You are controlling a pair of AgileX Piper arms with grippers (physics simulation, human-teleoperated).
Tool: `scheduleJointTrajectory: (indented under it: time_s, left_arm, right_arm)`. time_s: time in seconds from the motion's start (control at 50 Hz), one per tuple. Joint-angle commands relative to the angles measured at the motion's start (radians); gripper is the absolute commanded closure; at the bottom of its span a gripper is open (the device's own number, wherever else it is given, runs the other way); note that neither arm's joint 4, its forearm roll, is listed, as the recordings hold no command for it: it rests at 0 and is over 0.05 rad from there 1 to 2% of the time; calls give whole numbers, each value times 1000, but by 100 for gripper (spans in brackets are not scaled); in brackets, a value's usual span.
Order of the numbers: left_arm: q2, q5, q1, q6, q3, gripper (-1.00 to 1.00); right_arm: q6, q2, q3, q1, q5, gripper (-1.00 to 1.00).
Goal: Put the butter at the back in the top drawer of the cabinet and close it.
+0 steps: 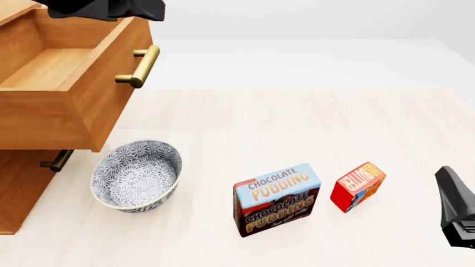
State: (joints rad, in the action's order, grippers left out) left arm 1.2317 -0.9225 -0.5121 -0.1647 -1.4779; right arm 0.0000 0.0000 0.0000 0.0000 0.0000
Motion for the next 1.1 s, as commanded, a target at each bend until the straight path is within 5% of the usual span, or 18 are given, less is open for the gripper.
scheduleJointTrajectory:
  time_s: [0.02,0.44,1.1]
  left_arm:
    - [91,24,-73,11,-48,-100]
    - [372,35,-264,-28,-249,-100]
    - [651,13,-387,-58,-448,-100]
  right_arm:
    - [0,0,0,0,0,-100]
    - [0,0,0,0,0,-100]
    - [0,0,0,0,0,-100]
